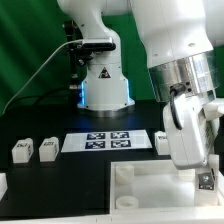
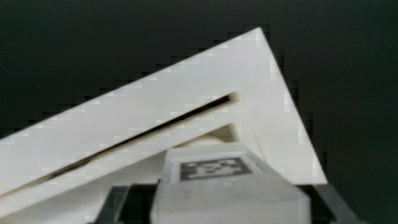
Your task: Assemble one leg
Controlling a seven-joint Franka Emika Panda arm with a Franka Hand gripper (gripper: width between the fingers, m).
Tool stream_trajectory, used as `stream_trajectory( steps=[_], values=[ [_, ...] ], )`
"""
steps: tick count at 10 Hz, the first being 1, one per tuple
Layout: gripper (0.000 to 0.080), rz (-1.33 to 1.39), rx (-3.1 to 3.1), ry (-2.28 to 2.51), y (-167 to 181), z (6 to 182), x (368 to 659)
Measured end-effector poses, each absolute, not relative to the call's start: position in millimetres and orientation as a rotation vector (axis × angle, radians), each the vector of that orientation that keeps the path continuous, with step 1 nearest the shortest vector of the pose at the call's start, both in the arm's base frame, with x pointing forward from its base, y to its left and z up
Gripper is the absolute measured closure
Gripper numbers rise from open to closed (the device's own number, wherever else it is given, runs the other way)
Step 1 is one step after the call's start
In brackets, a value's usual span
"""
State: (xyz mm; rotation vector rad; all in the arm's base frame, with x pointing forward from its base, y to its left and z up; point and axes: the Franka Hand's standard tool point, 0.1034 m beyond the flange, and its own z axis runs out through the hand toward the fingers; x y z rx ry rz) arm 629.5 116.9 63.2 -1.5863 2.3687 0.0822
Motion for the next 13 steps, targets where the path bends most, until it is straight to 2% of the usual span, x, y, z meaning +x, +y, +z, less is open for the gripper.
stream_trajectory(
  steps=[1,2,3,4,6,10,13],
  values=[
    [0.05,0.083,-1.587,2.37,117.0,62.4,629.1],
    [0.0297,0.083,-1.587,2.37,117.0,62.3,629.1],
    [0.0297,0.083,-1.587,2.37,117.0,62.2,629.0],
    [0.0181,0.083,-1.587,2.37,117.0,62.0,629.0],
    [0.0159,0.077,-1.627,2.341,116.8,62.5,628.7],
    [0.015,0.003,-1.965,2.039,115.8,76.6,628.3],
    [0.015,0.009,-1.957,2.053,115.7,73.3,627.2]
  ],
)
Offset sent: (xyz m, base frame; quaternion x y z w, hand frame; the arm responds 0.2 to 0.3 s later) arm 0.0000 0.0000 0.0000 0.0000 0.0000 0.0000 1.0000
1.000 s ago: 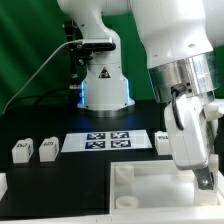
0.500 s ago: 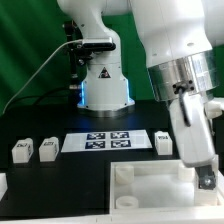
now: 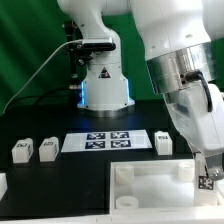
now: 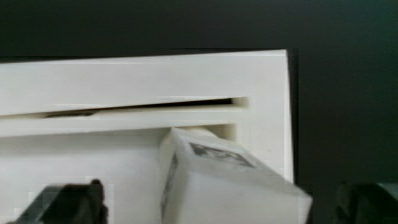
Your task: Assemble one leg
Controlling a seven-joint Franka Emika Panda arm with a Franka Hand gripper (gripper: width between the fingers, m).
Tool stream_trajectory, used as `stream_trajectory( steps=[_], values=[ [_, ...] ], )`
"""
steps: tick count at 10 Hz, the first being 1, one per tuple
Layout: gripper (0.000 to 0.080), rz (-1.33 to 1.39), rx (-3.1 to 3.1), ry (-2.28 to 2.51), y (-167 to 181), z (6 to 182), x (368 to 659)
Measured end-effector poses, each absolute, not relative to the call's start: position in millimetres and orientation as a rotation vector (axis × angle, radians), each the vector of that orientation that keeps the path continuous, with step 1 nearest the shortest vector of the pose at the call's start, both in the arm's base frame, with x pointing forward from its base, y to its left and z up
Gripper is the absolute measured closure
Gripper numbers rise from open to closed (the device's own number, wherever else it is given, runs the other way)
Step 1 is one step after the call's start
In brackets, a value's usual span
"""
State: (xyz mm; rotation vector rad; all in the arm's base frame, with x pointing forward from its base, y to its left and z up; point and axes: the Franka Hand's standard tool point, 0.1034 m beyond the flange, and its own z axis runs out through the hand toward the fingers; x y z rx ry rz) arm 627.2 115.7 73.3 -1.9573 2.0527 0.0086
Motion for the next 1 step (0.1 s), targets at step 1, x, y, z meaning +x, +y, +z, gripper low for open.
stream_trajectory(
  steps=[1],
  values=[
    [0.015,0.009,-1.958,2.053,115.6,72.7,627.0]
  ],
)
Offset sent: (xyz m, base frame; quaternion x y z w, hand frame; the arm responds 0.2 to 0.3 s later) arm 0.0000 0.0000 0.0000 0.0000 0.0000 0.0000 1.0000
